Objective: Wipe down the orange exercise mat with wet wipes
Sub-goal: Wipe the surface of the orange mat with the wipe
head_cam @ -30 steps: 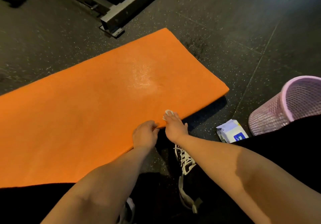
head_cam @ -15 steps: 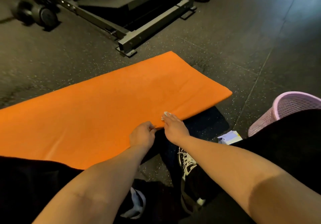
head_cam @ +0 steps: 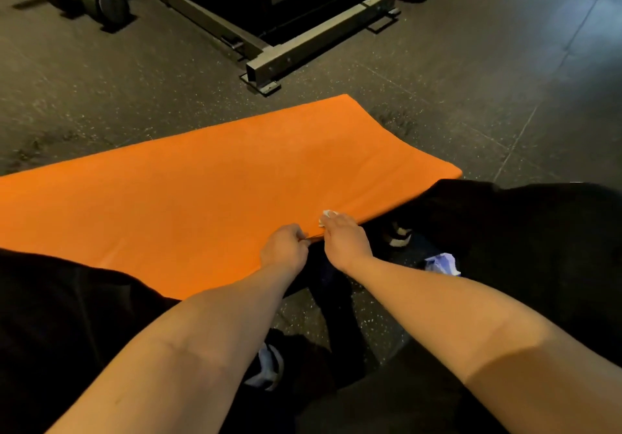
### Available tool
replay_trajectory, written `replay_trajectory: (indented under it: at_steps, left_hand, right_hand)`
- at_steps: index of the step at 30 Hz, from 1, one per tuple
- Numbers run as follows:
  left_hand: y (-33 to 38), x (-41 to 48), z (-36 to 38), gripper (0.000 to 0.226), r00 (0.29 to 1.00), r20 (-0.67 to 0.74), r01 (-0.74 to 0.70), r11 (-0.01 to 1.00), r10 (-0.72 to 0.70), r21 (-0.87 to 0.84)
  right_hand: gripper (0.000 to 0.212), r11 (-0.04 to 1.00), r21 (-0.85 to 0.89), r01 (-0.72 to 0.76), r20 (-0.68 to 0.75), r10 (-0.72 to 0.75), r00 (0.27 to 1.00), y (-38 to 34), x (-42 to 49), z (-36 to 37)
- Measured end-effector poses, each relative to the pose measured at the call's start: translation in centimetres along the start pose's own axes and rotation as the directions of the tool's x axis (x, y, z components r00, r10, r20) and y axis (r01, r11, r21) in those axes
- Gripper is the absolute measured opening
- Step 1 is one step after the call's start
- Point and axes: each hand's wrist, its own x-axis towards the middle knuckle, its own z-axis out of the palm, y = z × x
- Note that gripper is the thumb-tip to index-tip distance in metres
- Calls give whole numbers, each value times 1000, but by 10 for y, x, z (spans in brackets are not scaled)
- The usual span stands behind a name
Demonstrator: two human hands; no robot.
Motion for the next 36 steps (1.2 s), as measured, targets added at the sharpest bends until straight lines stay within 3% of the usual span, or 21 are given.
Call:
replay_trajectory:
  at_steps: [10,18,21,25,28,32,36]
  left_hand:
    - [-9,6,18,8,998,34,62,998,-62,9]
    - [-4,5,46,14,993,91,-92,955,69,281]
    - [3,9,62,22,986,126,-143,956,114,256]
    - [8,26,79,29,970,130,-229,951,205,207]
    - [0,35,87,45,955,151,-282,934,254,217]
    - [3,42,92,48,945,140,-321,924,297,207]
    - [-1,37,100,32,944,129,-325,927,305,187]
  right_hand:
    - [45,999,-35,-14,-27,13,1000,5,2,20]
    - [47,998,-12,67,87,-66,994,34,3,37]
    - [52,993,-60,103,118,-96,988,44,2,42]
    - [47,982,-167,85,56,-77,995,58,4,37]
    - [47,975,-218,-30,29,38,999,83,20,25]
    - [53,960,-172,-222,-23,221,975,101,40,12]
    - [59,980,-183,-77,86,94,992,82,34,22]
